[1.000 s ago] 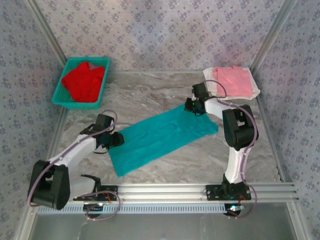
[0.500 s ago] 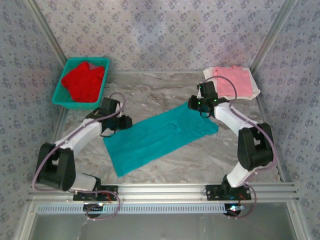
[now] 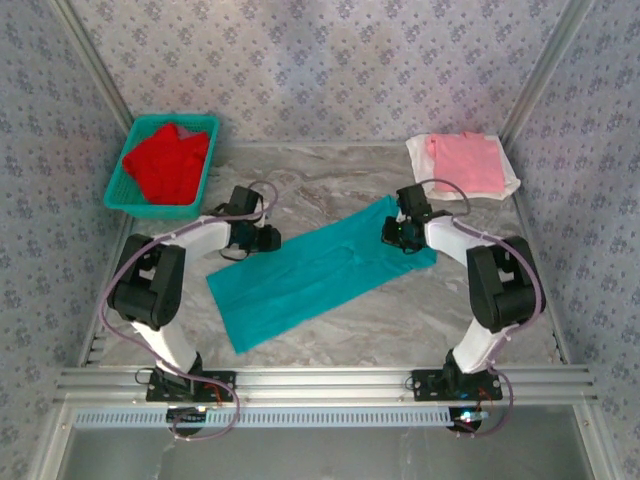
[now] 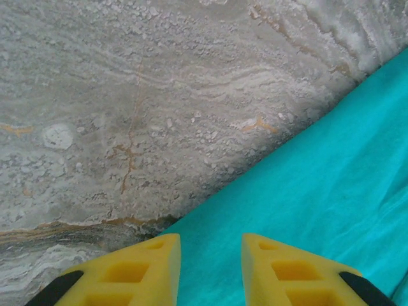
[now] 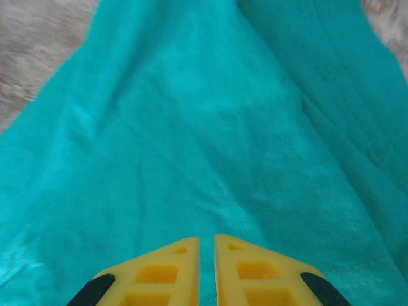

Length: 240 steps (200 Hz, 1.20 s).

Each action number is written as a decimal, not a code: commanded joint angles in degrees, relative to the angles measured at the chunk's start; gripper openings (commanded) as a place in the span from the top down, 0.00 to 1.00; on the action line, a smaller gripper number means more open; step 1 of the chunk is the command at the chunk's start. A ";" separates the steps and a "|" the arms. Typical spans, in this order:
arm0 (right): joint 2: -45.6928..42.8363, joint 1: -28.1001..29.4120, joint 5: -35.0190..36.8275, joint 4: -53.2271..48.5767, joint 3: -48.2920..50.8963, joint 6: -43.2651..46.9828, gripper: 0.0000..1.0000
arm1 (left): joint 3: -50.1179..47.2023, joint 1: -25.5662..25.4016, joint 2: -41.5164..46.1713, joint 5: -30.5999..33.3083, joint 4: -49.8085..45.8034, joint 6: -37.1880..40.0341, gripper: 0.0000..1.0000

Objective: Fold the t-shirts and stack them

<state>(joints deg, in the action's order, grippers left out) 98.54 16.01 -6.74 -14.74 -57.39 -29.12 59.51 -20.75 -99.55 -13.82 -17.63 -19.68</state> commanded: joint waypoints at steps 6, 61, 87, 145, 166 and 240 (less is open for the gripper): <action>4.07 0.97 -0.11 0.24 -2.62 -2.05 0.84 | -2.72 -0.08 -0.11 1.86 0.84 0.50 0.70; 19.56 1.66 -4.07 1.77 -17.31 -2.78 0.85 | -12.67 0.91 6.94 5.60 1.64 -5.30 0.70; 28.39 1.69 -8.64 3.11 -30.54 -3.09 0.85 | -16.19 -1.38 11.40 3.00 0.45 -6.15 0.70; 27.13 1.53 -12.28 -2.14 -43.53 -1.61 0.78 | -19.57 -5.18 23.31 3.79 1.52 -6.30 0.69; 19.68 1.47 -11.15 -1.89 -36.45 -0.33 0.76 | -19.29 -4.91 24.28 5.03 4.34 -4.99 0.68; 11.92 0.83 -8.60 -1.34 -20.66 -1.23 0.73 | -12.76 -4.30 13.05 6.15 8.73 -2.81 0.71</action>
<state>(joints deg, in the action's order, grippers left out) 108.12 17.65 -14.41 -15.25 -79.85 -29.61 44.25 -25.39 -84.07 -8.12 -11.49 -23.59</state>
